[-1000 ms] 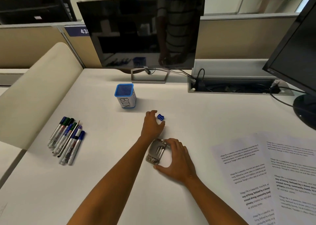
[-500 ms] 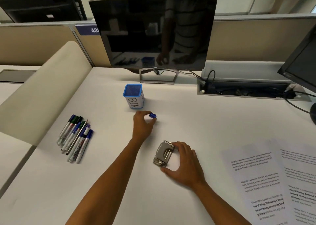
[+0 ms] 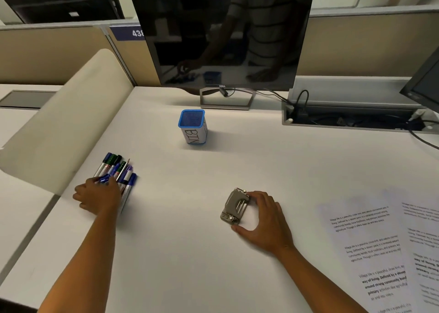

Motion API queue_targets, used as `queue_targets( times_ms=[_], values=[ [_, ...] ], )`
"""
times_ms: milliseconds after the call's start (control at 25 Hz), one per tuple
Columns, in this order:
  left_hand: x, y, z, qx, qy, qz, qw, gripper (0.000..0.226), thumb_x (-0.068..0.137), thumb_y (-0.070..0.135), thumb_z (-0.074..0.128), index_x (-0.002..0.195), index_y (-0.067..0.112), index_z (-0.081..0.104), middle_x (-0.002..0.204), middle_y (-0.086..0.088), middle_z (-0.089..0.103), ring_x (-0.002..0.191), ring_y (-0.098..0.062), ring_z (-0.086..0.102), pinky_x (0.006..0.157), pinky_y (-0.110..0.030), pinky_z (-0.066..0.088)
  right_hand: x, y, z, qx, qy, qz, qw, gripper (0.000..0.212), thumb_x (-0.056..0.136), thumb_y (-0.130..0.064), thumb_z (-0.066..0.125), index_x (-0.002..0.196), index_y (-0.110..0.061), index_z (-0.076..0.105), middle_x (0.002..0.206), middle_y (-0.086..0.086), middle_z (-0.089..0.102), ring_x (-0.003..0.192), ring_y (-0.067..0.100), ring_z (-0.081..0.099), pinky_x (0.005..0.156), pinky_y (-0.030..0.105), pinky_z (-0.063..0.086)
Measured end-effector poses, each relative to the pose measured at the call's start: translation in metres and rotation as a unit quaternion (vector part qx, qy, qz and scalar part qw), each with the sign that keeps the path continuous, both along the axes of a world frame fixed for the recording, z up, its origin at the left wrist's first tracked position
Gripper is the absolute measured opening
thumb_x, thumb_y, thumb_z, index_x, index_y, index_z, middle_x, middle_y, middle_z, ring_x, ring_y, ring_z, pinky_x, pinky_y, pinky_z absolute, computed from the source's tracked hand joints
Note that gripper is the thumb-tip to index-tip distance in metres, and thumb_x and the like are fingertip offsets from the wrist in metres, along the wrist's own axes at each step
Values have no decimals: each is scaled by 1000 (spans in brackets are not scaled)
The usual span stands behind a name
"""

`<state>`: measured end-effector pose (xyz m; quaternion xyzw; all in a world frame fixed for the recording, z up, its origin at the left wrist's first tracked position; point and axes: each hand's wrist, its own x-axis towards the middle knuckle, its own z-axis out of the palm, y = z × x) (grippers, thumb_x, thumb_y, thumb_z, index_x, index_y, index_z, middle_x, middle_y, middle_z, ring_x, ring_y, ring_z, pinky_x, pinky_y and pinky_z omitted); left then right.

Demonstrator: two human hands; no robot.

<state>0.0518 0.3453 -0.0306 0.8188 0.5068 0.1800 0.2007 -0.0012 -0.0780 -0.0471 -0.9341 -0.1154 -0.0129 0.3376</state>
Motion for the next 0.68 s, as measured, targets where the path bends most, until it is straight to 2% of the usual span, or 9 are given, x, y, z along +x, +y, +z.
queue_targets(
  times_ms=[120,280,440,560,680],
  values=[
    [2,2,1,-14,6,-6,1000,49,90,34,68,127,4,57,135,-24,44,129,-42,36,106,-54,33,0,0,0,-4,3,0,1000,77,62,-69,71,125,-35,43,121,-26,45,108,-1,48,92,25,40],
    [2,-10,6,-3,-54,-40,998,49,88,30,68,128,6,56,134,-22,46,129,-41,37,105,-53,33,0,1,0,-3,3,0,1000,77,62,-70,71,125,-35,43,120,-26,45,109,0,49,92,25,40],
    [-5,-65,-1,35,-161,-182,970,37,84,23,73,116,6,64,115,-23,57,113,-40,49,96,-49,39,0,0,0,-8,8,0,1000,82,63,-70,71,131,-35,40,129,-26,45,115,0,46,95,23,37],
    [-22,-140,-1,-94,-194,-312,925,22,85,28,75,103,18,69,107,-3,63,102,-26,55,86,-44,47,-1,-1,0,-9,18,0,1000,89,64,-72,69,138,-35,36,136,-28,43,122,-1,42,102,23,35],
    [-40,-206,1,-215,-133,-385,887,26,79,41,79,98,26,69,105,13,65,99,-10,57,81,-30,48,-2,0,1,0,22,-5,1000,91,64,-71,70,140,-35,36,134,-27,45,124,-2,40,103,22,33]
  ],
)
